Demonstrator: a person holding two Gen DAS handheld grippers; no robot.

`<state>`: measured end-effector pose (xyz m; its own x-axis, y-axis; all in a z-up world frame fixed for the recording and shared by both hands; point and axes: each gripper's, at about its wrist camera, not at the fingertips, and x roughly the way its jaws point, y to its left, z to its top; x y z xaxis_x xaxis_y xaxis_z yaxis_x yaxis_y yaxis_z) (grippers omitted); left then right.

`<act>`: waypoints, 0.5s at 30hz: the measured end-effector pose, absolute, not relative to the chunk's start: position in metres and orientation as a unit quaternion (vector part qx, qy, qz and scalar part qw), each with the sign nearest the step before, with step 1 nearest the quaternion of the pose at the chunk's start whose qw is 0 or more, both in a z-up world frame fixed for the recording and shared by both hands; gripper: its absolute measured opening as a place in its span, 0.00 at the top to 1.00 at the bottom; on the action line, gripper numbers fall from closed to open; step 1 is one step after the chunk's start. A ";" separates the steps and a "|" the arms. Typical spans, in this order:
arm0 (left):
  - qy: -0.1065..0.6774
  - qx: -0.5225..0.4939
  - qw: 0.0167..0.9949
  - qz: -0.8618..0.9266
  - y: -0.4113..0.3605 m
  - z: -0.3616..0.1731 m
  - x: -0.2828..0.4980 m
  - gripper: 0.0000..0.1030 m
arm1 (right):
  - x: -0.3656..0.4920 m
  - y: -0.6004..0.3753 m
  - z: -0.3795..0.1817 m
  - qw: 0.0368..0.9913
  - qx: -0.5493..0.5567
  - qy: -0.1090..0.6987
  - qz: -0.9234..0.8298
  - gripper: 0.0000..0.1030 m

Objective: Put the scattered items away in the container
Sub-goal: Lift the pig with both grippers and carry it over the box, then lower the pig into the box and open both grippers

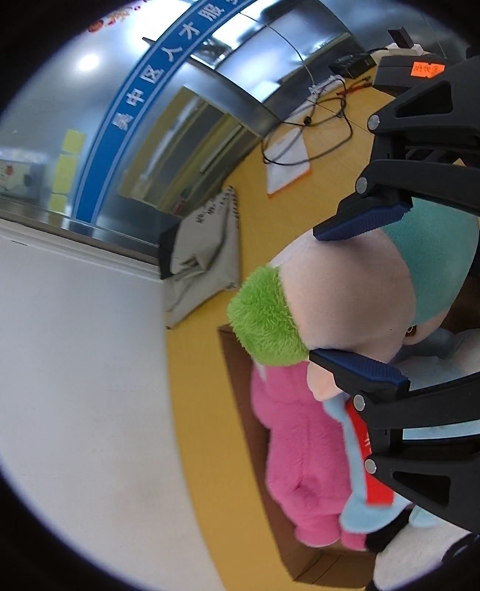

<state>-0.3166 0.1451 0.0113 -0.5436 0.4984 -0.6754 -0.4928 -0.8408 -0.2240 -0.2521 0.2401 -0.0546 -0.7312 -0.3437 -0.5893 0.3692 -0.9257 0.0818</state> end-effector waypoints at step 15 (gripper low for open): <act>-0.010 -0.403 0.273 0.874 0.147 -0.020 -0.315 0.33 | -0.238 0.248 -0.092 0.153 0.366 0.043 -0.917 0.21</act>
<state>-0.3147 0.1475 -0.0197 -0.5266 0.4848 -0.6983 -0.4688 -0.8509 -0.2372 -0.2380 0.2476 -0.0920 -0.6845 -0.2492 -0.6851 0.3130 -0.9492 0.0326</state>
